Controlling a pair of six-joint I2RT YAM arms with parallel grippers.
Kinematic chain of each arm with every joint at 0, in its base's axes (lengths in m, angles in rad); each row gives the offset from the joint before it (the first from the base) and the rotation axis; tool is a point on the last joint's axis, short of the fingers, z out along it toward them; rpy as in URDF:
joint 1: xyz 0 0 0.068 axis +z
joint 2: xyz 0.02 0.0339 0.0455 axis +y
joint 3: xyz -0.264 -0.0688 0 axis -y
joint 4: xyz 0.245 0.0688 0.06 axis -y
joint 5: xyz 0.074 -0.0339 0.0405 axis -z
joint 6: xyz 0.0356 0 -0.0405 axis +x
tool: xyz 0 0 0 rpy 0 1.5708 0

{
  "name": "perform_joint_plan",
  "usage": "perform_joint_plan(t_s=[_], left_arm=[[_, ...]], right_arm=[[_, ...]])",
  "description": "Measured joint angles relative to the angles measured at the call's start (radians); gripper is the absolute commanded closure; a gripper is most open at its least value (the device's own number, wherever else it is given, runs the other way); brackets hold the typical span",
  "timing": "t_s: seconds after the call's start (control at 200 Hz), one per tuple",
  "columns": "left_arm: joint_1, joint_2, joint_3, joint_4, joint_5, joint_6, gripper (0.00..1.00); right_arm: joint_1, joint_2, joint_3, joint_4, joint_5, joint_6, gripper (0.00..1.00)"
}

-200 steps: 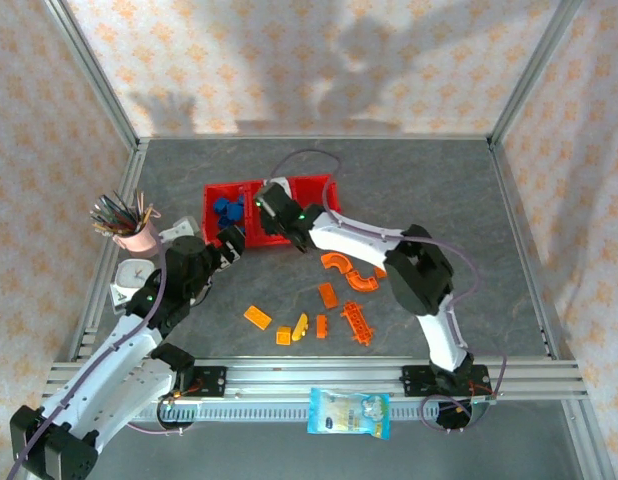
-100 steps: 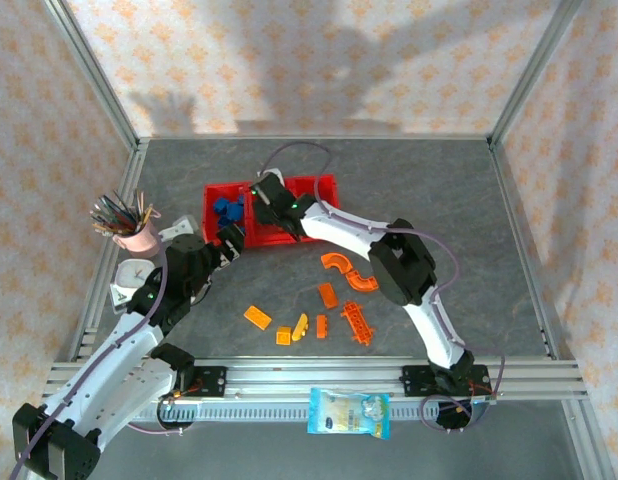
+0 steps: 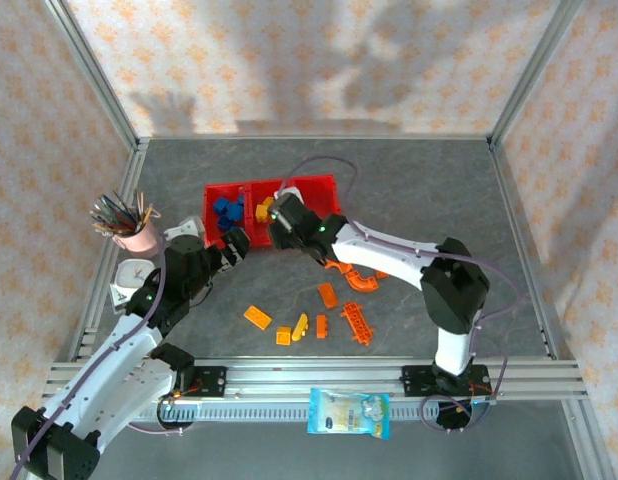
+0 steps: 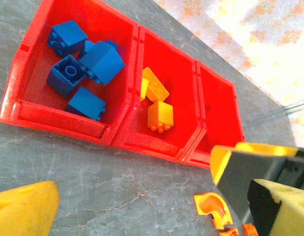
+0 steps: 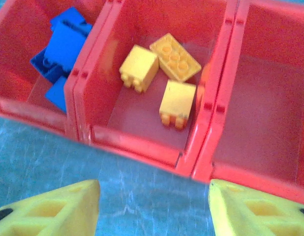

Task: Sort the legos into containers by color
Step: Pick up the lego from the bottom-center of the table.

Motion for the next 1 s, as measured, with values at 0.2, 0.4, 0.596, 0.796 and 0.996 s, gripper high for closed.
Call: perform_joint_plan(t_s=[0.2,0.4,0.596,0.796,0.996], left_arm=[[-0.035,-0.012,-0.001,0.000,0.015,-0.002,0.01],[-0.134,-0.030,-0.024,0.002,0.003,-0.013,0.01],[-0.185,-0.054,-0.075,0.007,-0.006,-0.047,0.01],[-0.189,-0.080,-0.100,0.008,-0.026,-0.071,0.01],[-0.189,-0.095,-0.114,0.007,-0.049,-0.084,0.01]], right_arm=[[0.038,-0.081,-0.124,-0.051,0.018,0.098,0.36],[0.095,-0.151,-0.230,-0.111,0.035,0.241,0.33],[0.179,-0.186,-0.291,-0.163,0.038,0.367,0.30],[0.253,-0.198,-0.364,-0.205,0.043,0.501,0.31],[0.297,-0.207,-0.386,-0.222,0.036,0.572,0.35]])
